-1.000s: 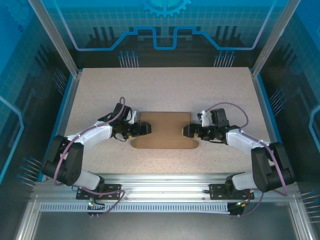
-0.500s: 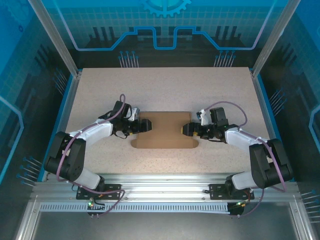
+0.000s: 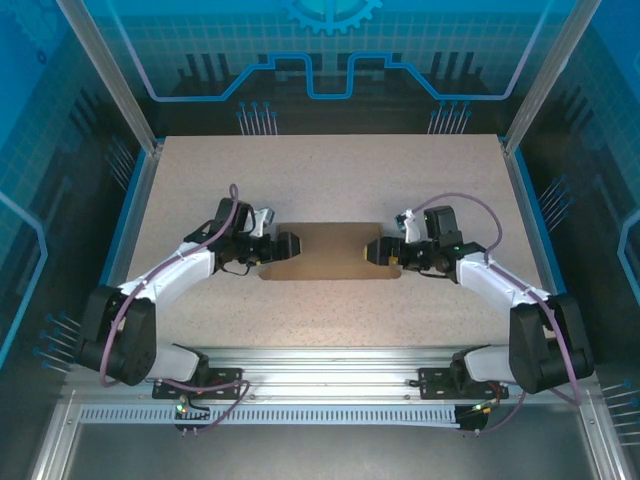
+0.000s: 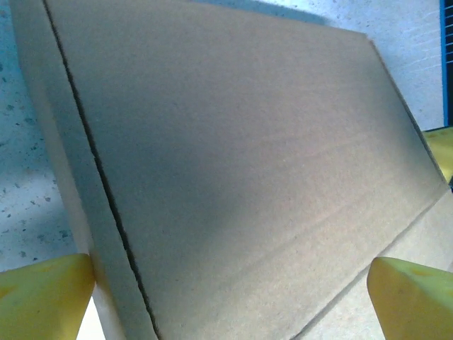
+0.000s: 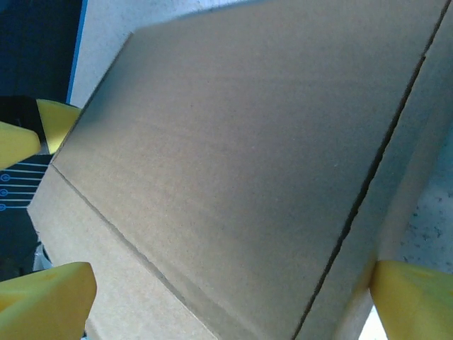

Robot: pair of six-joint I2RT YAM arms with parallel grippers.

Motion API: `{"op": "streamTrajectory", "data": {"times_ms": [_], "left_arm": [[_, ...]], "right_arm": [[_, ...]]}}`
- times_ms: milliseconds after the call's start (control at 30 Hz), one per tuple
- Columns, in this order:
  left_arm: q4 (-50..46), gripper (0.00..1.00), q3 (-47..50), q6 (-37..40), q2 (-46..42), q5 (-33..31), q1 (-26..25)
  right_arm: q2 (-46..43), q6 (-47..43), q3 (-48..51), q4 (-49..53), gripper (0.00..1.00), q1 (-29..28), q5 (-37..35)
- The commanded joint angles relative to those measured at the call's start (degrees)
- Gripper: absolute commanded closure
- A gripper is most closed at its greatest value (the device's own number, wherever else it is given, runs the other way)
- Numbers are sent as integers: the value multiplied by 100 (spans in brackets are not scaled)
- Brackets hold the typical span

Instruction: Fold the paper box

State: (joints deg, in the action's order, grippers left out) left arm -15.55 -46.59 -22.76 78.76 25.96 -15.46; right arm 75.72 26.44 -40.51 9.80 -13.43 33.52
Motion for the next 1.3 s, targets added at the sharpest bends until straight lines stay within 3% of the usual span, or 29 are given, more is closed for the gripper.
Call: {"op": "streamTrajectory", "data": {"times_ms": [0,733,1267], "left_arm": [[-194,1,-249,-221,-176,741,38],[-334,1,-588,-1933,-687,1690,193],[-544,1,-135,-2786,-1148,1568,-165]], "right_arm": [[-145,-101,-302,420,0,40,514],[-739,691,-808,1163,0,126,500],[-1219,707,-1337,2579,0,86,360]]}}
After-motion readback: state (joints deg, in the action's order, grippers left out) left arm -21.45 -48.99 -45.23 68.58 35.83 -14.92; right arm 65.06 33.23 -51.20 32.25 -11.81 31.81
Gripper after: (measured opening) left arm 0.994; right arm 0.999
